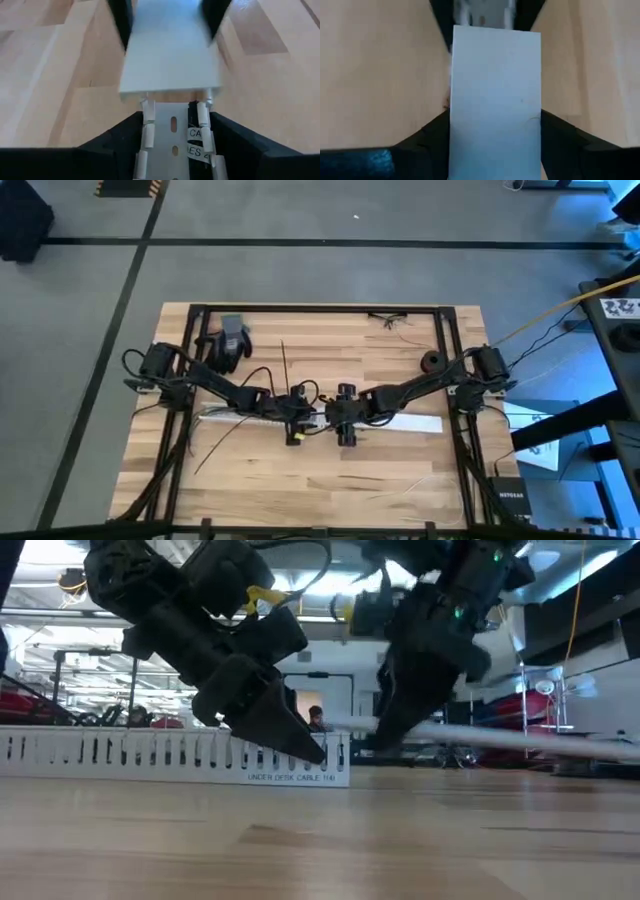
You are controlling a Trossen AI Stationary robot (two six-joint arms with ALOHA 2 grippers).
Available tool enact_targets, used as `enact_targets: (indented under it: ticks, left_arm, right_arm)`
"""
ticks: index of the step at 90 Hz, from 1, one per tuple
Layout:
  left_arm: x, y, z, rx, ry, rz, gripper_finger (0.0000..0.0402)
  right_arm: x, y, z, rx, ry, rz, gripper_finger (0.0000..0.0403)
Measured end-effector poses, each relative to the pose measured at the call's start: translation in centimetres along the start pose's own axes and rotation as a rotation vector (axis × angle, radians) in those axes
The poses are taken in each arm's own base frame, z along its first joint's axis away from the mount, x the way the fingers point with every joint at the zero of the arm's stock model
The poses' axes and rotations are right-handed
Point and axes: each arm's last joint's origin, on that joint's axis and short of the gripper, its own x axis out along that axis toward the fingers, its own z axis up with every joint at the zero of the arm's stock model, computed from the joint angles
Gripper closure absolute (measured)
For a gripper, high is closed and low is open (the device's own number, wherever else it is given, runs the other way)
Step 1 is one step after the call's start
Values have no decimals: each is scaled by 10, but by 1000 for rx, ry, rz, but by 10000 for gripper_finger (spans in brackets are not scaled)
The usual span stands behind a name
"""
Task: Ziptie cables
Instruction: Close the cable duct
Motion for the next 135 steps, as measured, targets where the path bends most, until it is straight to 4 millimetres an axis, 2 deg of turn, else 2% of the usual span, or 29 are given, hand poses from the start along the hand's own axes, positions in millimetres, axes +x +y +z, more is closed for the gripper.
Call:
enact_targets:
  ticks: [20, 74, 98, 108, 124, 135]
  left_arm:
    - [0, 0, 0, 0, 1, 3, 191]
    - [0, 0, 0, -9, -6, 0, 191]
    - [0, 0, 0, -10, -8, 3, 190]
    - [0, 0, 0, -27, -7, 3, 171]
    - [-1, 1, 1, -43, -3, -3, 120]
    - [-9, 1, 10, -17, -38, -6, 100]
  right_arm:
    - [-1, 1, -1, 20, 12, 4, 178]
    - [27, -2, -4, 25, 23, -32, 178]
    - [27, -2, -3, 25, 7, -45, 178]
    - [29, -2, -4, 24, 13, -44, 178]
    - [29, -1, -3, 20, 3, -31, 178]
    - [30, -1, -2, 18, 0, -23, 178]
